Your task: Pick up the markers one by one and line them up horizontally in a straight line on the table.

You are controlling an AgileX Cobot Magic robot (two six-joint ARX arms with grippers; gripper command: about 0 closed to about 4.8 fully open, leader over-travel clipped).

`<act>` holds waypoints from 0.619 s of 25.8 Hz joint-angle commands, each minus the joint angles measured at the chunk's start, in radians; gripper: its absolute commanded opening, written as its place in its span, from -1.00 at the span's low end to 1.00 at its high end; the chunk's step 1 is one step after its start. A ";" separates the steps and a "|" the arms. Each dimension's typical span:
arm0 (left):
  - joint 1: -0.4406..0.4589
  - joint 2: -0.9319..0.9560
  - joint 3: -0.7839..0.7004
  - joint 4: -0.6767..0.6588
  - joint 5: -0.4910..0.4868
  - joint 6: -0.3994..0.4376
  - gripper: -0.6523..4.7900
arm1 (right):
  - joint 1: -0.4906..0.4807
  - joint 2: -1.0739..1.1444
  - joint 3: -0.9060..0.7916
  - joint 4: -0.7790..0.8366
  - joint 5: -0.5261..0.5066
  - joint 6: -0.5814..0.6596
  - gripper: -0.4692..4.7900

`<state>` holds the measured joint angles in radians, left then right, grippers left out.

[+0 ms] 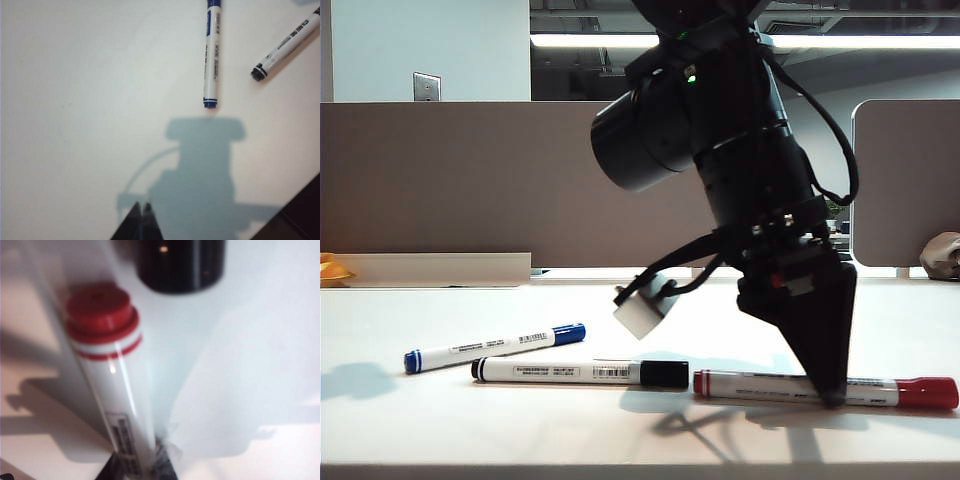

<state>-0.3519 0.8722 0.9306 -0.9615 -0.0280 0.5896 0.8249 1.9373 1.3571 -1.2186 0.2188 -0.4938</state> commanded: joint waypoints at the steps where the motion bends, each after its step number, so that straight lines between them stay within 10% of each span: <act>1: 0.001 -0.003 0.003 0.005 0.006 -0.007 -0.78 | -0.018 0.001 0.000 -0.004 0.015 0.003 -0.76; 16: 0.001 -0.003 0.003 0.006 0.006 -0.006 -0.78 | -0.032 0.001 0.001 0.058 0.041 -0.057 -0.76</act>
<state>-0.3515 0.8719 0.9306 -0.9615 -0.0280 0.5865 0.7925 1.9377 1.3567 -1.1866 0.2615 -0.5426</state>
